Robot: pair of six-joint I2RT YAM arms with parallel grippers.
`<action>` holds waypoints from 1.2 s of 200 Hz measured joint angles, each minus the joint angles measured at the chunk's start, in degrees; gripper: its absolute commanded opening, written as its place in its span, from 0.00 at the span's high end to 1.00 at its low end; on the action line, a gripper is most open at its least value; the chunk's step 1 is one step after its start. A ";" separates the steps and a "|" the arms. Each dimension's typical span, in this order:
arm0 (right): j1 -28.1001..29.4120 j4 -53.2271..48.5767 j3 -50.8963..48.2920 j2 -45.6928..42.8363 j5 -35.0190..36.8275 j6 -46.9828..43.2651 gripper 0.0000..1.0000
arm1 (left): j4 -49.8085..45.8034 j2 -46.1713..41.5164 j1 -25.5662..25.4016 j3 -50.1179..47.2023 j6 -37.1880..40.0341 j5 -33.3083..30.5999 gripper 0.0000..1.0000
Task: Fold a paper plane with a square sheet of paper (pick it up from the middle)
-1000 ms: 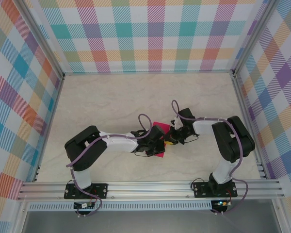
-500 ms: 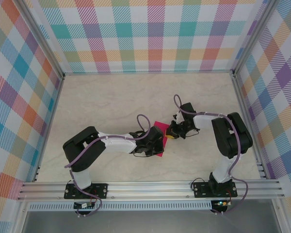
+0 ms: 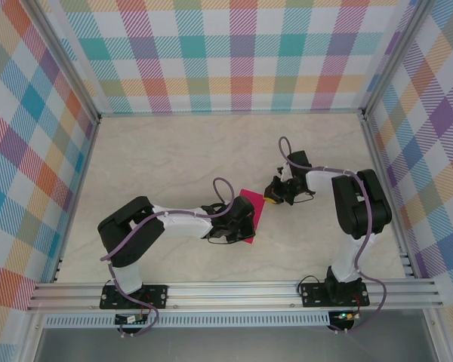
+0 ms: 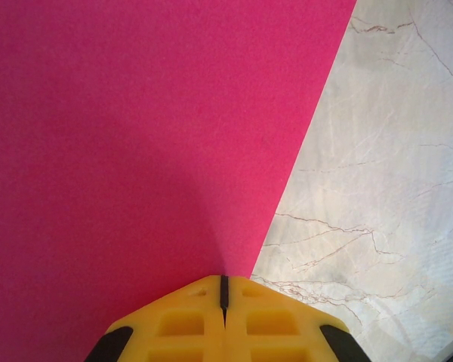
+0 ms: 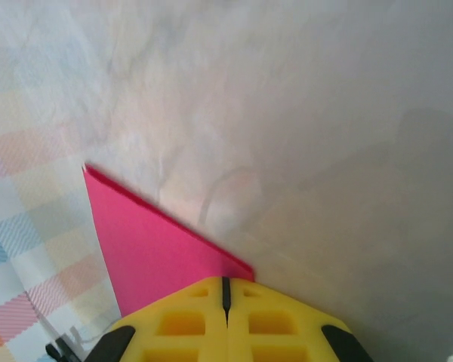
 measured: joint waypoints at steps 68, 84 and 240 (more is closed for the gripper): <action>-2.58 0.92 1.16 -4.31 6.99 0.39 0.92 | -5.46 -0.35 -0.42 2.23 2.12 -0.17 0.88; -2.60 0.55 -0.98 -9.40 7.10 0.63 0.84 | -9.81 -0.46 -0.72 3.82 4.02 -0.83 0.80; 15.82 -10.91 2.89 -6.34 18.47 2.25 0.65 | -17.29 -19.10 12.81 -7.63 5.53 -7.63 0.43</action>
